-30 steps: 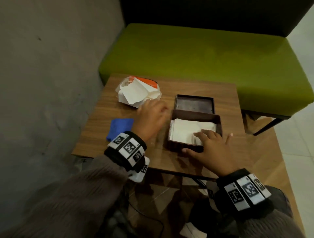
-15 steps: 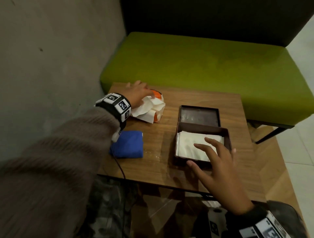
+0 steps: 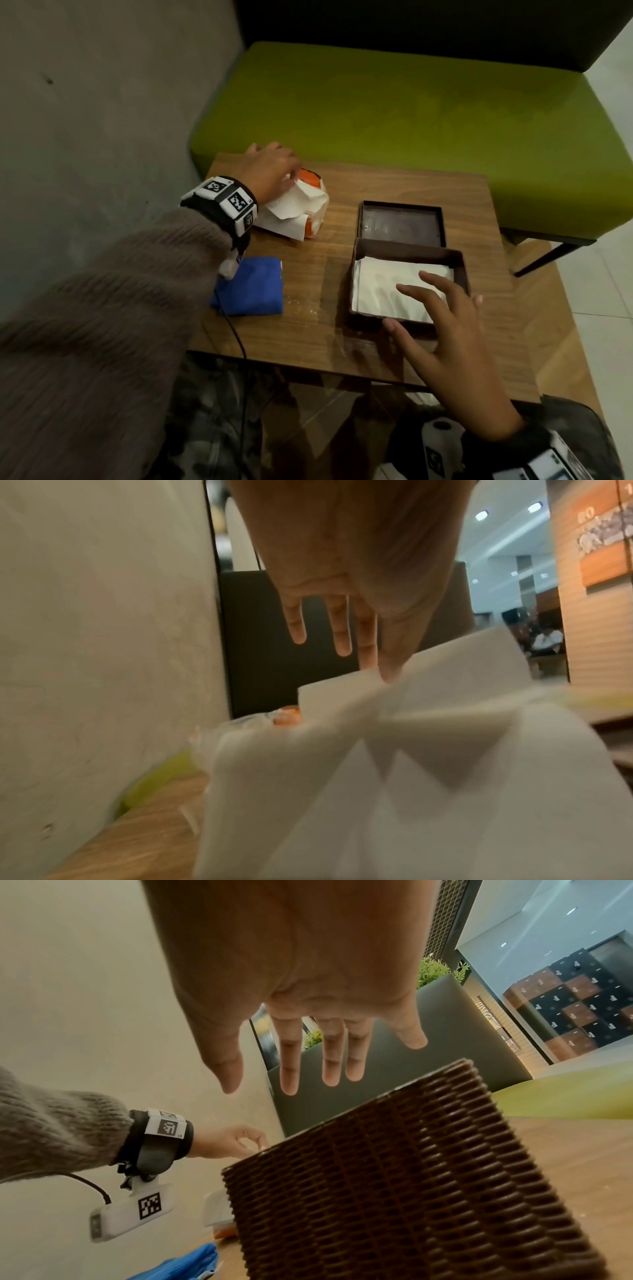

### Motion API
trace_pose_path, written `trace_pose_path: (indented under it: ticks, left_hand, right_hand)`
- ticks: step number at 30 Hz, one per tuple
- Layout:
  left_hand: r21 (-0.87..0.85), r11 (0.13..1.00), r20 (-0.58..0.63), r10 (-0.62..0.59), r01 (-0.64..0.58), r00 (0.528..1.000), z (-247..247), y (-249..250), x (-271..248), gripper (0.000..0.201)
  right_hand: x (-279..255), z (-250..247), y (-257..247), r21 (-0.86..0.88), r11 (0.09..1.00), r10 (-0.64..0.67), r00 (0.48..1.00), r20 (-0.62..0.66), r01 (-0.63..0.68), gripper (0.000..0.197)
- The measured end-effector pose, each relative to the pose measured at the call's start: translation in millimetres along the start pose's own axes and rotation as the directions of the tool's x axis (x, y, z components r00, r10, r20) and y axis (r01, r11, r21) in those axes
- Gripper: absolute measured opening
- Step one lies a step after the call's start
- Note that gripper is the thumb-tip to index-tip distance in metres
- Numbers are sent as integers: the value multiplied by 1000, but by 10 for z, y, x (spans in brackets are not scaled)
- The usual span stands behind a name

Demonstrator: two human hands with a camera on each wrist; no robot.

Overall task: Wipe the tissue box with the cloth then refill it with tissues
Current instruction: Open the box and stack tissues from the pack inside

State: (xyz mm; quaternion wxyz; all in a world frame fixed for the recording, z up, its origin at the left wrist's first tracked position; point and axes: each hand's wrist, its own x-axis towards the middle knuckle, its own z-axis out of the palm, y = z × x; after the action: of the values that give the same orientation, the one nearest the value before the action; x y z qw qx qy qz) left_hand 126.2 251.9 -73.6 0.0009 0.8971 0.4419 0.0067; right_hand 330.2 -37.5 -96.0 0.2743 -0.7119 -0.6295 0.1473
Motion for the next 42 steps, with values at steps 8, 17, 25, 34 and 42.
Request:
trace_pose_path:
  ticks: [8,17,25,34,42]
  left_hand:
    - [-583,802,-267,-344,134,900,-496,-144,-284,9]
    - [-973,228,-36,-261,25,965,-698,290,-848,18]
    - [-979,81,175,-133,187,975,-380,762,-1058,11]
    - [-778,-432,628,-558,456,542,348,144,-787,47]
    - [-757,-483,653,-535,441,536,476,-65,-686,52]
  right_hand:
    - [47,-35,-140,105,995,-1,1000,-17,3,51]
    - [348,-1,-617,702,690,182,981,68,-177,74]
    - [590,142,-761,878,21,247,854,459,-478,41]
    - [624,147,-472,871,33,463,779,422,-491,43]
    - [678,152,-415,869,9,445,780,440,-495,33]
